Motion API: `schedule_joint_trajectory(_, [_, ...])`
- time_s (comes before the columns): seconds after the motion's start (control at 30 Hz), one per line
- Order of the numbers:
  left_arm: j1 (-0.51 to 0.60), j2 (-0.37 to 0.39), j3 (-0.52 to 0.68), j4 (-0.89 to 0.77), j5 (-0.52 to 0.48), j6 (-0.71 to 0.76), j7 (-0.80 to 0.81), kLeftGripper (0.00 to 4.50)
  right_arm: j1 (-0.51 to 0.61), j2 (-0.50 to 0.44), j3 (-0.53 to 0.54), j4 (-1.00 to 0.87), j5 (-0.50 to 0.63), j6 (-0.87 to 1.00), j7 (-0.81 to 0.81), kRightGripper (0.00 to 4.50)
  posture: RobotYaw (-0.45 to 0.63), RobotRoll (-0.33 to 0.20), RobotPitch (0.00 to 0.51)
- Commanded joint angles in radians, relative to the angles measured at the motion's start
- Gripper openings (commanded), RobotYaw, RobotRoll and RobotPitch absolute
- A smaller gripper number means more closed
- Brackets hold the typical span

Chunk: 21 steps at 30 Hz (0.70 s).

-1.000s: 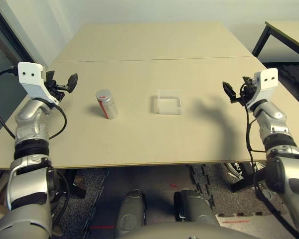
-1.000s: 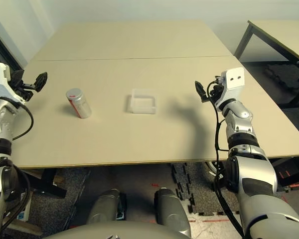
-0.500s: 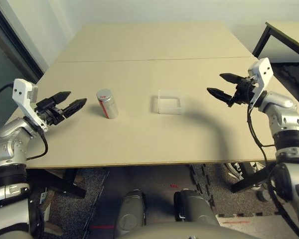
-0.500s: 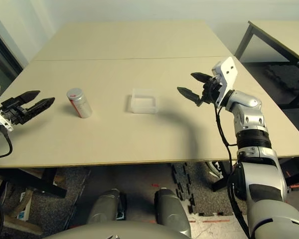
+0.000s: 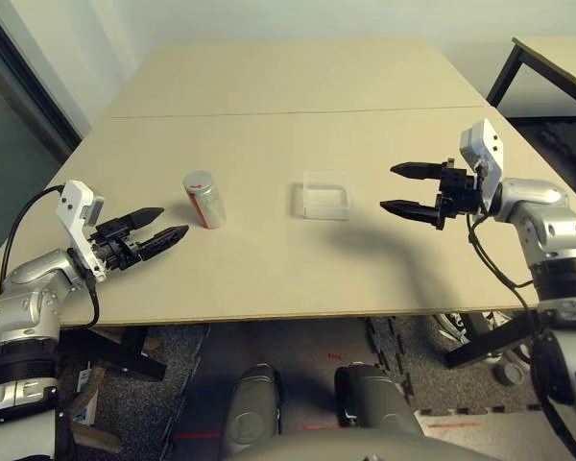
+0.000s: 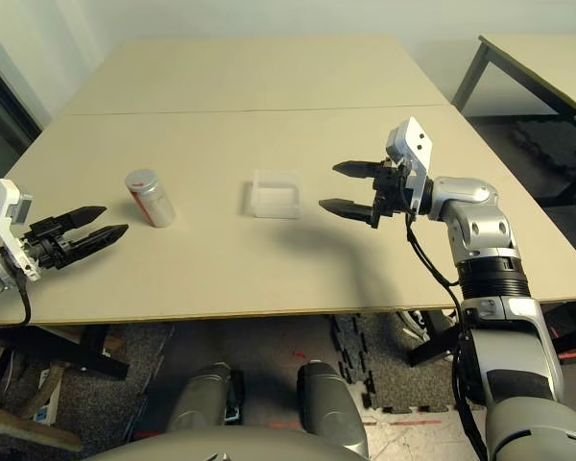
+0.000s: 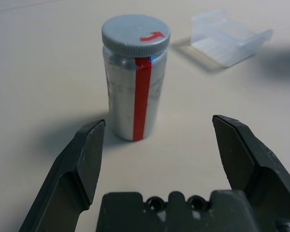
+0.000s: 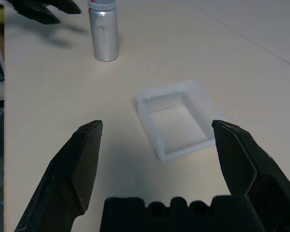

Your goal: Pour the medicine from the bottle into the box.

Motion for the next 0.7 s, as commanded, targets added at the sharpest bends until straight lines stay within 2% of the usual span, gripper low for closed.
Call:
schedule_joint_trajectory(0.03, [-0.042,-0.023,-0.044,0.060,0.060,-0.087,0.011,4.45,0.010,-0.018,0.020,-0.038,0.013,0.030,0.009,4.50,-0.06,0.000,0.093])
schedule_joint_trajectory(0.7, [-0.245,-0.117,-0.079,0.331,0.124,-0.260,0.052,4.45,0.033,-0.042,0.029,-0.099,0.040,0.077,-0.008,4.50,-0.12,0.000,0.094])
